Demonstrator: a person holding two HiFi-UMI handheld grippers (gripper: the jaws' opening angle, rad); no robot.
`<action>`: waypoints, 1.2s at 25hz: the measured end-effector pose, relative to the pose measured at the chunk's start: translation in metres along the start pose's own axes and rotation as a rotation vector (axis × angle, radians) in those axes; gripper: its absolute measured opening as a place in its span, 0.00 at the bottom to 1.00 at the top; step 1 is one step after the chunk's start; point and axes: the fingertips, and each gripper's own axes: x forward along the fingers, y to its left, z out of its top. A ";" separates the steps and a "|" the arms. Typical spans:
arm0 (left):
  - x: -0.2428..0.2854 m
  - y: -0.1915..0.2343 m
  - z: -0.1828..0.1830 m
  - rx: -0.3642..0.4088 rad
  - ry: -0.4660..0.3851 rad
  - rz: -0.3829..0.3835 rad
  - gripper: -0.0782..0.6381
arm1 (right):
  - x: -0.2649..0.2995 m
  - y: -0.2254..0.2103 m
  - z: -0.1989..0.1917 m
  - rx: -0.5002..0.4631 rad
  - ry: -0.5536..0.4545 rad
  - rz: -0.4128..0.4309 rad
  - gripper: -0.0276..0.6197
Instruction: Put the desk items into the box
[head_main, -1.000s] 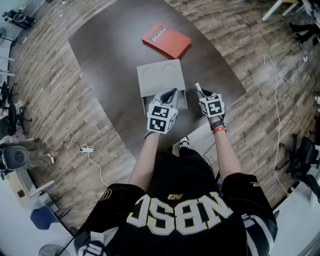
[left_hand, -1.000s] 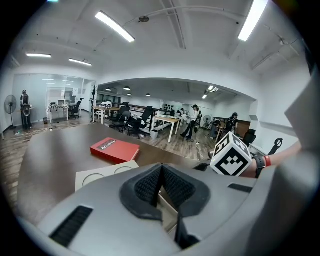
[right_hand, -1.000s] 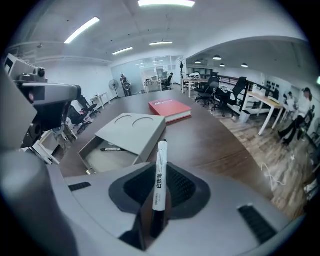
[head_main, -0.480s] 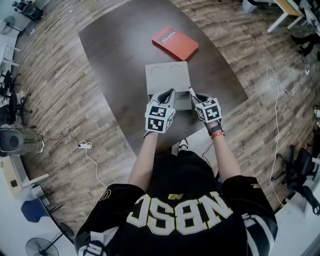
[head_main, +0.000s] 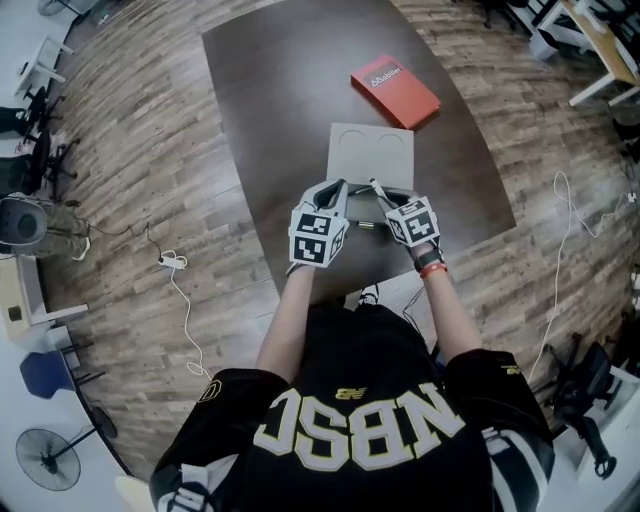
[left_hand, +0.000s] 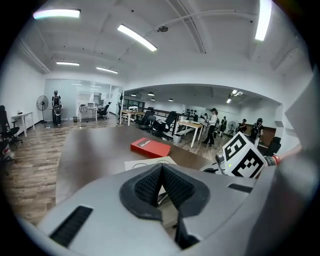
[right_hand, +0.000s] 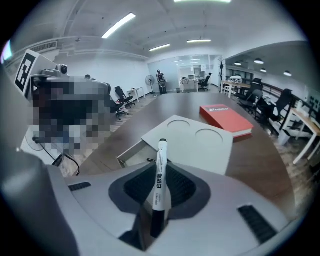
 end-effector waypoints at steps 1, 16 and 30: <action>-0.003 0.006 -0.001 -0.006 -0.001 0.012 0.13 | 0.005 0.006 0.003 -0.019 0.008 0.015 0.16; -0.026 0.057 -0.024 -0.079 0.017 0.139 0.13 | 0.067 0.055 0.003 -0.286 0.154 0.232 0.16; -0.028 0.066 -0.035 -0.102 0.040 0.175 0.13 | 0.089 0.064 -0.011 -0.361 0.234 0.292 0.16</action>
